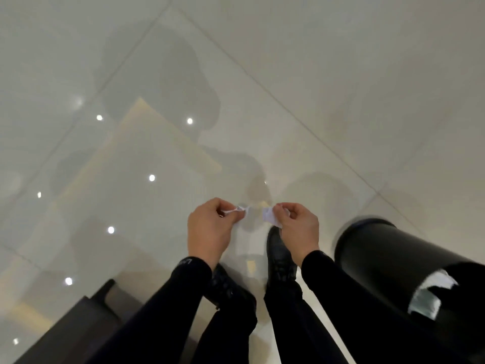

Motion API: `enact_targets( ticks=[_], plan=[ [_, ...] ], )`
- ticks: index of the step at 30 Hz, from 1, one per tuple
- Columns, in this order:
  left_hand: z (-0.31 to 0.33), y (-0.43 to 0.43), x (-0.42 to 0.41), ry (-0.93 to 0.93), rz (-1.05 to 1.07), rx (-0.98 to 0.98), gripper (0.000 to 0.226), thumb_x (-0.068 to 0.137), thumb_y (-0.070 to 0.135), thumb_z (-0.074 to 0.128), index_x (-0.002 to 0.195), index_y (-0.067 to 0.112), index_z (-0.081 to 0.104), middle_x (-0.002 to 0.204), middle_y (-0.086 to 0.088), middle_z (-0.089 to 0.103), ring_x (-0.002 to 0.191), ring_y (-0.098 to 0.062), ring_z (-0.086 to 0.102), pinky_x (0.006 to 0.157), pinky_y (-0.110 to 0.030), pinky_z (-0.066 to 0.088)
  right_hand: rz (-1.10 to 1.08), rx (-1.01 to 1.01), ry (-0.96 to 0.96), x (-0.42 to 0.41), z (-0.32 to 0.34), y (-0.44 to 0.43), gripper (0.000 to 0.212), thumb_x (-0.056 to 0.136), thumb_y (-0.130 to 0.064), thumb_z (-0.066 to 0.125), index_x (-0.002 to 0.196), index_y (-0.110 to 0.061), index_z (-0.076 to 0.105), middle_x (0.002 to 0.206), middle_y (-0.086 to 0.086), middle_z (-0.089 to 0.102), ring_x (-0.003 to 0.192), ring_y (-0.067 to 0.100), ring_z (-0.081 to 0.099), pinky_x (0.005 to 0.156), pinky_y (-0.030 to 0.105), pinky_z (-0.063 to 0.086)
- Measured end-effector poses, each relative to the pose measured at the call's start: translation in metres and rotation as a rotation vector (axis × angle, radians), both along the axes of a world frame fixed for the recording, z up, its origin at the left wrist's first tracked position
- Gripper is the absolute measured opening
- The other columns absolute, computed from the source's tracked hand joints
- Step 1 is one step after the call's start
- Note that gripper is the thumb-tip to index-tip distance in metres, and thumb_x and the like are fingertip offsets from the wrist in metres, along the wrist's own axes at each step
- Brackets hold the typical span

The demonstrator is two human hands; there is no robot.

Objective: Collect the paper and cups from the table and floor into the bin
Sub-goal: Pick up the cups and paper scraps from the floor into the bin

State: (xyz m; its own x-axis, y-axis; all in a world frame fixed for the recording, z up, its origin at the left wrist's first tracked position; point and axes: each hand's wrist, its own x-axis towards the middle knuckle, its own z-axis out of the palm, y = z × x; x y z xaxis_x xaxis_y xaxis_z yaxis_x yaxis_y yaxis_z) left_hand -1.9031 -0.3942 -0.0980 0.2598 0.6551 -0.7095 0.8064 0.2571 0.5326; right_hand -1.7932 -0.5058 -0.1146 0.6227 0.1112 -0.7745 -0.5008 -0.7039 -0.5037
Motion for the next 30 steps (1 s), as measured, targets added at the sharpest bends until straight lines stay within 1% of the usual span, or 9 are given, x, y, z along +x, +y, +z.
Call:
enact_targets(
  ticks=[3, 9, 11, 16, 18, 21, 25, 27, 30],
  plan=[
    [0.033, -0.011, 0.036, -0.093, -0.033, 0.034, 0.018, 0.073, 0.031, 0.073, 0.063, 0.03, 0.058, 0.057, 0.013, 0.058, 0.053, 0.009, 0.054, 0.048, -0.001, 0.036, -0.142, 0.013, -0.104, 0.017, 0.03, -0.025, 0.015, 0.087, -0.022, 0.059, 0.075, -0.03, 0.06, 0.077, -0.013, 0.061, 0.073, 0.004, 0.058, 0.07, 0.017, 0.049],
    [0.083, -0.055, 0.094, -0.183, -0.269, 0.004, 0.011, 0.074, 0.037, 0.07, 0.067, 0.032, 0.063, 0.063, 0.017, 0.066, 0.058, 0.007, 0.057, 0.051, -0.001, 0.037, -0.414, 0.019, -0.237, 0.056, 0.068, -0.081, 0.013, 0.092, -0.018, 0.049, 0.091, -0.011, 0.06, 0.07, -0.011, 0.057, 0.065, -0.001, 0.053, 0.054, -0.002, 0.039],
    [0.091, -0.082, 0.114, -0.221, -0.327, 0.011, 0.013, 0.071, 0.041, 0.069, 0.066, 0.03, 0.063, 0.065, 0.022, 0.066, 0.058, 0.005, 0.057, 0.05, -0.005, 0.039, -0.486, 0.029, -0.296, 0.069, 0.075, -0.103, 0.013, 0.092, -0.018, 0.05, 0.091, -0.01, 0.06, 0.069, -0.013, 0.054, 0.064, -0.003, 0.05, 0.052, -0.004, 0.036],
    [0.1, -0.185, 0.168, -0.242, -0.455, -0.087, 0.011, 0.073, 0.031, 0.069, 0.066, 0.025, 0.062, 0.053, 0.009, 0.062, 0.05, -0.007, 0.059, 0.058, -0.026, 0.051, -0.66, -0.057, -0.395, 0.095, 0.096, -0.194, 0.013, 0.09, -0.026, 0.054, 0.086, -0.014, 0.058, 0.07, -0.011, 0.056, 0.066, 0.003, 0.053, 0.059, 0.004, 0.04],
    [0.104, -0.226, 0.179, -0.236, -0.547, -0.144, 0.008, 0.074, 0.029, 0.067, 0.069, 0.023, 0.063, 0.055, 0.007, 0.063, 0.054, -0.011, 0.061, 0.062, -0.035, 0.055, -0.734, -0.13, -0.363, 0.097, 0.101, -0.241, 0.017, 0.089, -0.029, 0.056, 0.085, -0.013, 0.059, 0.073, -0.004, 0.06, 0.073, 0.015, 0.057, 0.072, 0.019, 0.046],
    [0.104, -0.279, 0.187, -0.198, -0.67, -0.189, 0.003, 0.072, 0.026, 0.066, 0.073, 0.024, 0.064, 0.059, 0.008, 0.062, 0.056, -0.014, 0.062, 0.061, -0.036, 0.056, -0.834, -0.193, -0.218, 0.095, 0.103, -0.306, 0.023, 0.087, -0.032, 0.059, 0.086, -0.009, 0.059, 0.077, 0.005, 0.062, 0.07, 0.021, 0.058, 0.074, 0.034, 0.05],
    [0.099, -0.322, 0.191, -0.111, -0.785, -0.26, 0.032, 0.07, 0.023, 0.073, 0.1, 0.022, 0.062, 0.074, 0.008, 0.065, 0.063, -0.012, 0.064, 0.07, -0.03, 0.054, -0.822, -0.037, 0.024, 0.089, 0.103, -0.359, 0.032, 0.091, -0.042, 0.051, 0.084, -0.012, 0.062, 0.075, 0.004, 0.066, 0.064, 0.016, 0.063, 0.051, 0.022, 0.054],
    [0.095, -0.329, 0.19, -0.049, -0.893, -0.221, 0.047, 0.073, 0.023, 0.072, 0.118, 0.026, 0.056, 0.088, 0.002, 0.068, 0.079, -0.019, 0.066, 0.08, -0.033, 0.054, -0.863, 0.083, 0.154, 0.087, 0.102, -0.374, 0.031, 0.092, -0.044, 0.048, 0.082, -0.017, 0.06, 0.082, 0.002, 0.067, 0.074, 0.017, 0.067, 0.052, 0.021, 0.056],
    [0.088, -0.325, 0.188, 0.038, -0.912, -0.15, 0.046, 0.08, 0.016, 0.064, 0.125, 0.013, 0.054, 0.096, -0.008, 0.07, 0.09, -0.029, 0.066, 0.087, -0.043, 0.053, -0.932, 0.041, 0.185, 0.076, 0.096, -0.391, 0.025, 0.091, -0.034, 0.052, 0.081, -0.013, 0.06, 0.085, 0.006, 0.065, 0.076, 0.019, 0.065, 0.062, 0.028, 0.056]
  ],
)
